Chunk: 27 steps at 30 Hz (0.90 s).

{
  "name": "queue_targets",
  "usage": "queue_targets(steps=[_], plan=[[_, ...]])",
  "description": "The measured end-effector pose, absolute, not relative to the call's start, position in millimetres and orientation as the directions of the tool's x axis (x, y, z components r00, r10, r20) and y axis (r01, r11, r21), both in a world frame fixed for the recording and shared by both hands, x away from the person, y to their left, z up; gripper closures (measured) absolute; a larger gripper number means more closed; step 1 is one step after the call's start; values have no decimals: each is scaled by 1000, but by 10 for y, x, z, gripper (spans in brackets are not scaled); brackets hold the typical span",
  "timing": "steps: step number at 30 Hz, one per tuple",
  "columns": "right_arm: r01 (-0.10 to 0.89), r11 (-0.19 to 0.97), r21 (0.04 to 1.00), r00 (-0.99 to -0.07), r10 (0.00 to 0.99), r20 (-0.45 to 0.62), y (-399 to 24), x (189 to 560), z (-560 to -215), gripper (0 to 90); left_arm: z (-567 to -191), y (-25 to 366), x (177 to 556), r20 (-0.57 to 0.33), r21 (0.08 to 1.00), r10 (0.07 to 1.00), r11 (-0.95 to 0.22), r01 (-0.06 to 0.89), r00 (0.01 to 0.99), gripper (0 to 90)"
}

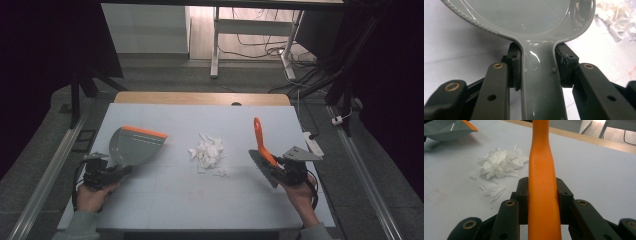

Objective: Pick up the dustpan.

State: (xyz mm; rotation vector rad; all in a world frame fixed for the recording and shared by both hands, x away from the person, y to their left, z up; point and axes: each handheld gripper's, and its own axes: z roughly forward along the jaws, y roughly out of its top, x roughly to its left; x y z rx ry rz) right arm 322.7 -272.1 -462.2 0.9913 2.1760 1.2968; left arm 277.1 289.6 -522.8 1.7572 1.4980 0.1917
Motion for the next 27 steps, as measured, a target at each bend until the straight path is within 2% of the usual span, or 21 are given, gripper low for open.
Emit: queue_targets(steps=[14, 27], plan=[[358, 292, 887, -651, 759, 13, -2656, 3266, -4575, 694, -5135, 3016, 2799, -344, 706, 866, -17, 708, 364, 611], [353, 276, 894, -651, 759, 23, -2677, 3288, -4547, 694, -4879, 3012, 2631, -282, 775, 810, -123, 620, 514, 612]])
